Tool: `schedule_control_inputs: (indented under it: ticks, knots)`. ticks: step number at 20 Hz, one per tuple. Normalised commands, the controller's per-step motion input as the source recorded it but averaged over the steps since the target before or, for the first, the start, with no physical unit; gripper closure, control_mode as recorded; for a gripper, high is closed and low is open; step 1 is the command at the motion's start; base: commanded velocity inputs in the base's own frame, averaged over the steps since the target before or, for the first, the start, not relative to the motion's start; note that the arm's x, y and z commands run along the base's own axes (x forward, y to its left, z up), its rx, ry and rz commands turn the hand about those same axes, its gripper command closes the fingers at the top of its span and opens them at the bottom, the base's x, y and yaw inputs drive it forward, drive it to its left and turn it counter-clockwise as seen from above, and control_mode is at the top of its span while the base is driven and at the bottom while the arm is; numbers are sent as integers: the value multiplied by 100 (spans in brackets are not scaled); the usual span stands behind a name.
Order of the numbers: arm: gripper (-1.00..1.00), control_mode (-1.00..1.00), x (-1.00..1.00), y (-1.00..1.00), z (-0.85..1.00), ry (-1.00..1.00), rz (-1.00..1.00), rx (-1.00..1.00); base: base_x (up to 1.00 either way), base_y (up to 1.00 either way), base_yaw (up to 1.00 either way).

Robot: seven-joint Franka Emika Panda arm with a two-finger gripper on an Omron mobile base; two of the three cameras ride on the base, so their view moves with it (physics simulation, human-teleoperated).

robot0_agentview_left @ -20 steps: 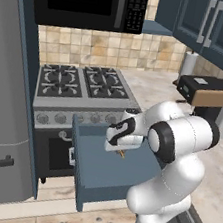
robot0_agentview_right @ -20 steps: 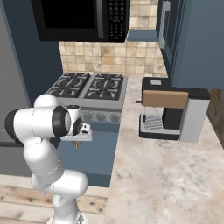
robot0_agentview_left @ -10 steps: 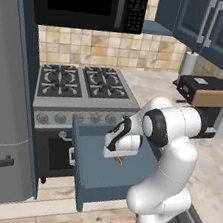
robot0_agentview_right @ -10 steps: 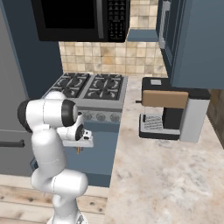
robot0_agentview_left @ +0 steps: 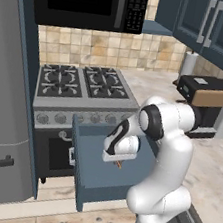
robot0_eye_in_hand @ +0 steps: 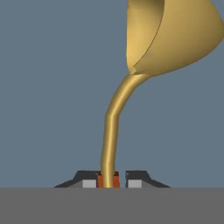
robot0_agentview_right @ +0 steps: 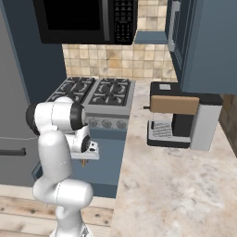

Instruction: Pick up the metallic utensils from the counter and place them in the open drawer. Make sure not to pick up any wooden utensils.

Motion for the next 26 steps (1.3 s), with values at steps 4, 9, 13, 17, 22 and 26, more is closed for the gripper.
schedule_control_inputs:
  ticks: [4,9,13,17,22,26]
  knots:
    - [100,-100,8,0,-40,0,0,0,0,0,0]
    - [100,-100,6,0,-35,0,0,0,0,0,0]
    - [100,-100,0,0,0,0,0,0,0,0,0]
    - [-100,-100,0,0,0,0,0,0,0,0,0]
    - [-100,-100,0,0,3,0,0,0,0,0,0]
    - [-100,-100,0,0,39,0,0,0,0,0,0]
